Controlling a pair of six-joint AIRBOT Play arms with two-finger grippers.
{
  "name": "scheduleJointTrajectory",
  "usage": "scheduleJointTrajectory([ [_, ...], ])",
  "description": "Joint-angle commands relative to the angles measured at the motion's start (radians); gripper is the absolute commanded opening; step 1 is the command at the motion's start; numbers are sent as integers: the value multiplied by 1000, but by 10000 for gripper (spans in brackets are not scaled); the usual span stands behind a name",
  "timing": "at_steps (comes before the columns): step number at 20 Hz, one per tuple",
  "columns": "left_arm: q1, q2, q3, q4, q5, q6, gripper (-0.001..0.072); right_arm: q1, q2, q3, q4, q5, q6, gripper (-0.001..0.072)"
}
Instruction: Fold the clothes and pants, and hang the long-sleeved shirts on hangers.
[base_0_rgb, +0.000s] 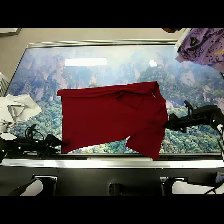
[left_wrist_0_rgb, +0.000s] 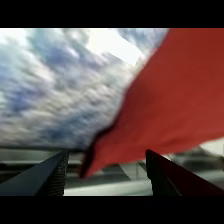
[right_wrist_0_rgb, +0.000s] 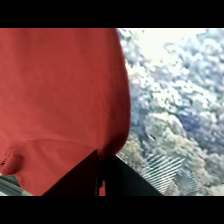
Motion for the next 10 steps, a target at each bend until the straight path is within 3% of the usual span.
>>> scheduleJointTrajectory([
  [1, -66, -3, -31, 8, 14, 8, 553, 1, 23, 1, 6, -5, 1, 29],
  [5, -130, -3, -31, 9, 31, 7, 511, 1, 40, 1, 6, -1, 1, 29],
  [9, -135, -3, -31, 8, 44, 8, 98, 1, 42, 1, 6, -3, 4, 29],
  [10, -135, -3, -31, 8, 48, 7, 77, 1, 42, 1, 6, -4, 4, 29],
])
